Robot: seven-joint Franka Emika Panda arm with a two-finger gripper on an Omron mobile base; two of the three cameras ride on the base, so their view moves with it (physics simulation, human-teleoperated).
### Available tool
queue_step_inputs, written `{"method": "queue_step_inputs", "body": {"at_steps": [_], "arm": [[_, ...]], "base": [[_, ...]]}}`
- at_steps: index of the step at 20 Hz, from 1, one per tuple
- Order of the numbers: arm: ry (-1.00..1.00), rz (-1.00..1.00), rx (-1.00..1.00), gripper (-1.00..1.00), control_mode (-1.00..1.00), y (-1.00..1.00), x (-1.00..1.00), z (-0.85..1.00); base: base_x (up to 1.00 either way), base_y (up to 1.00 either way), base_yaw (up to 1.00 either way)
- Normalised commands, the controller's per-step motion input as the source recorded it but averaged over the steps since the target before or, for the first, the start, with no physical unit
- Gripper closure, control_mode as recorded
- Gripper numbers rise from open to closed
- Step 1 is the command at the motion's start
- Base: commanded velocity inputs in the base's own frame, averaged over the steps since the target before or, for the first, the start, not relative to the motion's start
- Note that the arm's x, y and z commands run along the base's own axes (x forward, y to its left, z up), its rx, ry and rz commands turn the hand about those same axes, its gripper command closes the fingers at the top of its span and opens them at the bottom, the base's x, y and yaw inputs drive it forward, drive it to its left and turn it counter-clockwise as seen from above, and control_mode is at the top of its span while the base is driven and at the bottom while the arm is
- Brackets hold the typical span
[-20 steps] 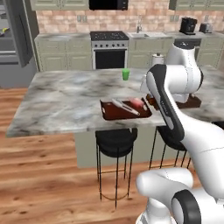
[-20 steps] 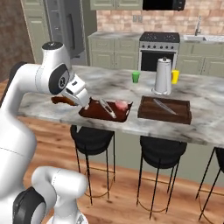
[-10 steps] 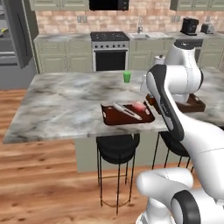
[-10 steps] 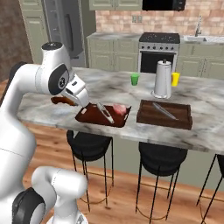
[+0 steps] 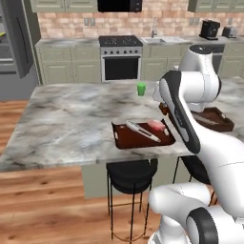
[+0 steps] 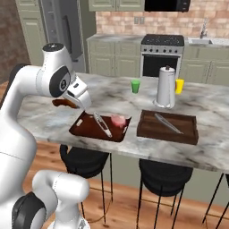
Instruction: Gather the corn and carrot from the fridge and place them on a tray on the dining counter. Then gather the chicken drumstick and steak from the fridge and place them on the other tray.
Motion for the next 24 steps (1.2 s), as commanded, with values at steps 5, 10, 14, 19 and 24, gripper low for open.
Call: {"method": "queue_step_inputs", "body": {"at_steps": [5,10,14,19,24], "arm": [[0.0,0.0,0.0,1.0,1.0,0.0,0.0,0.0],[0.0,0.06,0.0,1.0,-1.0,0.25,0.28,-0.31],[0.06,0.07,0.0,1.0,-1.0,0.44,0.21,-0.3],[0.06,0.15,0.0,1.0,-1.0,0.21,0.23,-0.35],[0.02,0.22,0.0,1.0,-1.0,0.0,0.68,-0.44]], "base": [[0.43,0.01,0.01],[0.0,0.0,0.0],[0.0,0.0,0.0],[0.0,0.0,0.0],[0.0,0.0,0.0]]}}
